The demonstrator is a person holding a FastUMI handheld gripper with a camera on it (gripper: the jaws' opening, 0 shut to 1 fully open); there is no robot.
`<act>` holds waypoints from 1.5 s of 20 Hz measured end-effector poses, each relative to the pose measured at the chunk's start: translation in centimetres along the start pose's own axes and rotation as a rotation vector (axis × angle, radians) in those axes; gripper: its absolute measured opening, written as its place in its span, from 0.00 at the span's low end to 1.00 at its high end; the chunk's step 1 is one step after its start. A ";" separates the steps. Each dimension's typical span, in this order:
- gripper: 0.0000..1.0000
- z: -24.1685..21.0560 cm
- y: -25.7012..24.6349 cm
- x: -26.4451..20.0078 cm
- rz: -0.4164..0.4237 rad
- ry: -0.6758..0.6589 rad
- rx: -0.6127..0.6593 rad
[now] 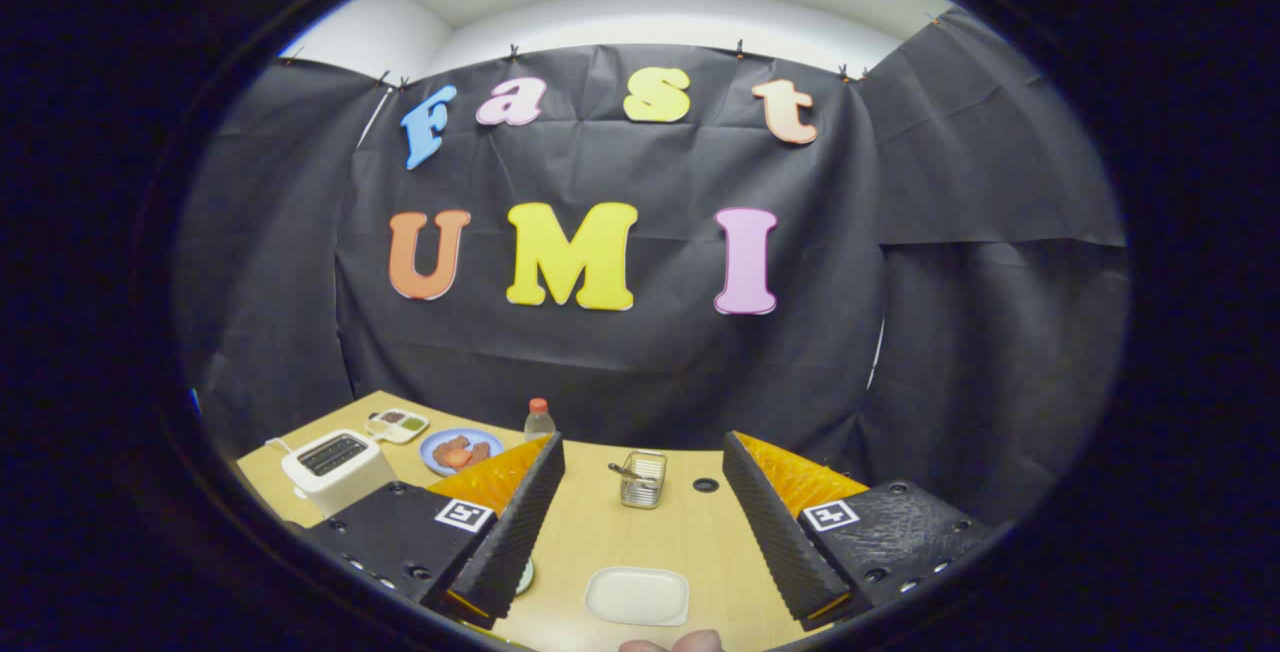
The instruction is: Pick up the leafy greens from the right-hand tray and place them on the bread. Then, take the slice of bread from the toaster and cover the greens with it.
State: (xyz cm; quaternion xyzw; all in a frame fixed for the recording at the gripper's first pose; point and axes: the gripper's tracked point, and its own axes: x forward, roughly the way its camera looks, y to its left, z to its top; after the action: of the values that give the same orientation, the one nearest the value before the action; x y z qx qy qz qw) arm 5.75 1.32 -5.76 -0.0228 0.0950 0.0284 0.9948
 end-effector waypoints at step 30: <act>0.96 7.7 0.6 -7.3 -0.024 -0.148 0.140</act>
State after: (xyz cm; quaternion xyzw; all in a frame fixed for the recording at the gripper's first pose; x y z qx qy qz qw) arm 0.00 1.96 3.16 0.0476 0.0228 0.0114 0.9985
